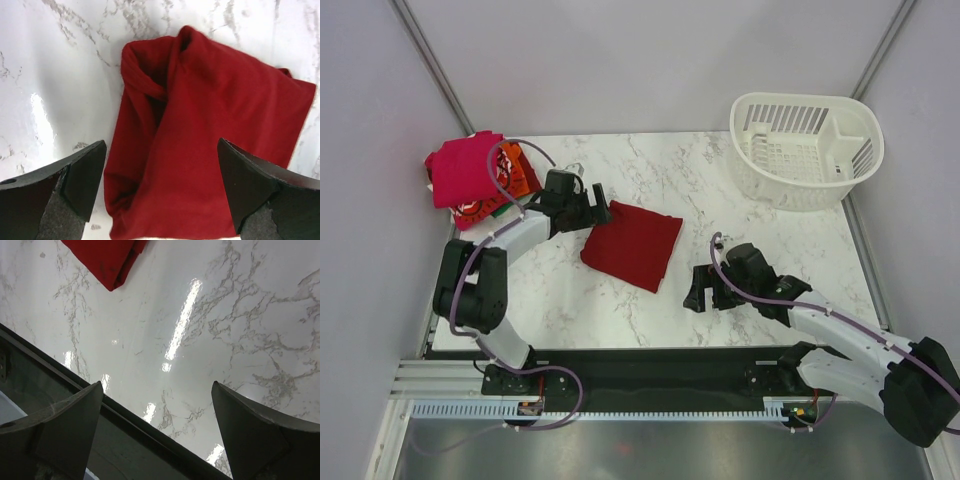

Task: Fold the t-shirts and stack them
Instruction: Neatly place the folded tshirt to the corner

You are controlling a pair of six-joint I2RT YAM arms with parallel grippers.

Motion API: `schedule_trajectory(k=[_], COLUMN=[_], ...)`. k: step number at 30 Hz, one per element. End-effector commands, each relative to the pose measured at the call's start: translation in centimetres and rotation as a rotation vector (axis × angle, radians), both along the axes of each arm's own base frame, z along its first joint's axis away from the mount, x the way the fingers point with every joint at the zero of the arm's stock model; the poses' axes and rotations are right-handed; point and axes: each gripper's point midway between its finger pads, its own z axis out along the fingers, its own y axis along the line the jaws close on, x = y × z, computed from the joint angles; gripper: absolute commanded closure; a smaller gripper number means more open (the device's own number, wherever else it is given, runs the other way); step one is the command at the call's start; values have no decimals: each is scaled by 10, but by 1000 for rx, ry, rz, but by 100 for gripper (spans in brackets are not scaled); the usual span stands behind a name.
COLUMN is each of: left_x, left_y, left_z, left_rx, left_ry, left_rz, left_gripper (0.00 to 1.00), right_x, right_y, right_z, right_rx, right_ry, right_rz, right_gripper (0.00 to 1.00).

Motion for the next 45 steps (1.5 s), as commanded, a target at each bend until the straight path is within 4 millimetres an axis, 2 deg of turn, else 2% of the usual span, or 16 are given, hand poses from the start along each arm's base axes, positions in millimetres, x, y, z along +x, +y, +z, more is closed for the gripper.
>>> schedule_trajectory(k=[1, 5, 11, 12, 17, 22, 26, 27, 28, 29, 31, 35, 36, 37, 39, 45], left_x=[17, 24, 31, 27, 26, 13, 3, 4, 4, 4, 6, 9, 12, 12, 22, 31], left_y=[-4, 2, -2, -7, -17, -26, -44, -48, -51, -54, -61, -69, -72, -72, -68, -54], left_z=[-7, -35, -49, -57, -64, -78, -91, -88, -87, -86, -79, -43, -22, -11, 11, 81], left_rx=[-51, -84, -200, -223, -295, -308, -315, -323, -326, -334, -362, -414, -428, -432, -410, -457], left_ry=[-50, -1, 71, 101, 120, 168, 209, 205, 205, 205, 203, 149, 107, 101, 83, 33], left_rz=[-53, -53, -74, -90, -100, -113, -160, -173, -183, -193, -215, -256, -270, -269, -243, -195], left_gripper=[1, 2, 10, 12, 23, 33, 53, 61, 77, 82, 97, 98, 98, 98, 98, 98], right_x=[2, 2, 3, 5, 3, 2, 0, 1, 1, 0, -1, -1, 0, -1, -2, -2], right_y=[13, 11, 13, 13, 13, 11, 12, 14, 14, 15, 14, 14, 15, 15, 17, 20], right_z=[6, -3, -13, -14, -19, -25, -32, -32, -33, -34, -36, -38, -37, -37, -37, -40], right_rx=[72, 49, 38, 41, 39, 33, 36, 42, 44, 45, 47, 54, 61, 64, 76, 96], right_ry=[-28, -23, -2, -4, 9, 15, 32, 32, 35, 39, 38, 33, 27, 27, 21, 13], right_rz=[29, 41, 38, 33, 26, 19, 23, 26, 26, 28, 27, 27, 28, 30, 37, 48], right_gripper=[2, 2, 2, 2, 2, 2, 2, 2, 2, 2, 2, 2, 2, 2, 2, 2])
